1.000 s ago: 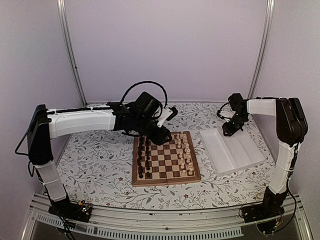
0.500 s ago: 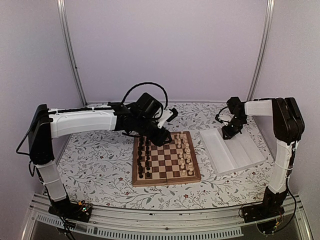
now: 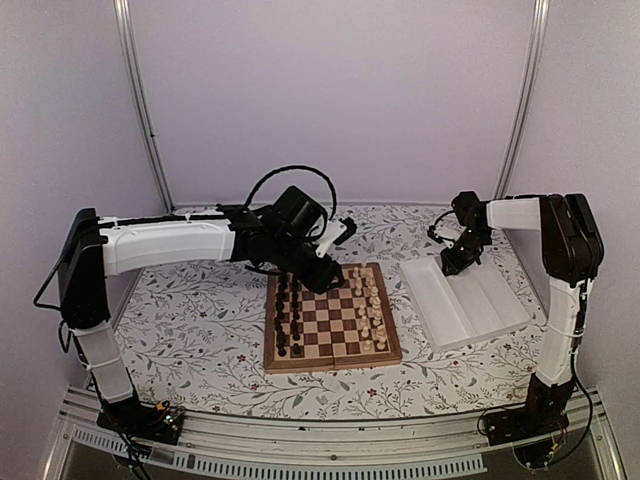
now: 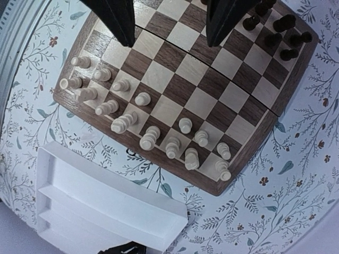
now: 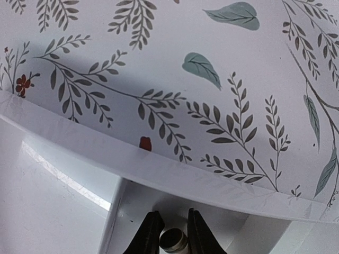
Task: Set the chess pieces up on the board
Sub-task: Pick up the chess piece from the storage box.
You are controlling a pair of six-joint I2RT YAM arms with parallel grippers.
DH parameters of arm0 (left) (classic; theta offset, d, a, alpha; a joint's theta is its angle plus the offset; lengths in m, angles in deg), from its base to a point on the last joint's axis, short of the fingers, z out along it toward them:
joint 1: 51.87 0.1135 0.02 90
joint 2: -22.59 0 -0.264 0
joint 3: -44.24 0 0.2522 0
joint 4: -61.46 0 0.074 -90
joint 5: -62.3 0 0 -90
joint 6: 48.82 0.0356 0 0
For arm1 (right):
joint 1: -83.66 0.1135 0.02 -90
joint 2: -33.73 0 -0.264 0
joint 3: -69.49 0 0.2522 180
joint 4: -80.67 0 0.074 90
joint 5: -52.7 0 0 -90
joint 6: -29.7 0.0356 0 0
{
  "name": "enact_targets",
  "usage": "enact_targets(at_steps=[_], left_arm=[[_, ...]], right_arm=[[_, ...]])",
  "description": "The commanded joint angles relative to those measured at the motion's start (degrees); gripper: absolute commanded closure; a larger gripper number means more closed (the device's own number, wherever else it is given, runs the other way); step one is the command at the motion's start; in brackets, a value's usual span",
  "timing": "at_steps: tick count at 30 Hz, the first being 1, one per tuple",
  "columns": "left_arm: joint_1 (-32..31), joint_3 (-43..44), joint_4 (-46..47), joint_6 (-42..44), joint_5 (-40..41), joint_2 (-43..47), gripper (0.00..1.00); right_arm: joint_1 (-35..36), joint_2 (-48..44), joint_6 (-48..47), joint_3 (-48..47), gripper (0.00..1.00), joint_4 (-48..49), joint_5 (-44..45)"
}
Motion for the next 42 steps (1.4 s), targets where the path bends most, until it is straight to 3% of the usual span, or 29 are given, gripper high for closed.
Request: enact_targets(at_steps=[1,8,24,35,39,42], left_arm=[[0.6,1.7,-0.4,0.2,-0.9,-1.0,0.51],[0.6,2.1,-0.9,0.1,-1.4,-1.7,0.51],[0.6,2.4,-1.2,0.0,-1.8,-1.9,0.49],[0.4,2.5,-1.2,-0.1,-1.7,-2.4,0.48],[0.5,2.9,-1.3,-0.3,-2.4,-3.2,0.48],[0.5,3.2,-1.4,-0.4,-2.7,-3.7,0.48]], right_arm=[[-0.8,1.9,0.7,-0.1,0.81,-1.6,-1.7],[-1.9,-0.9,0.6,2.1,0.75,-1.1,-1.3],[-2.8,-3.6,0.2,5.5,0.71,-1.0,1.9],[-4.0,-3.4,1.2,5.3,0.82,-1.1,-1.6],[-5.0,-5.5,0.9,6.3,0.71,-0.7,-1.3],[-5.0,-6.3,0.1,7.3,0.69,-0.8,-0.9]])
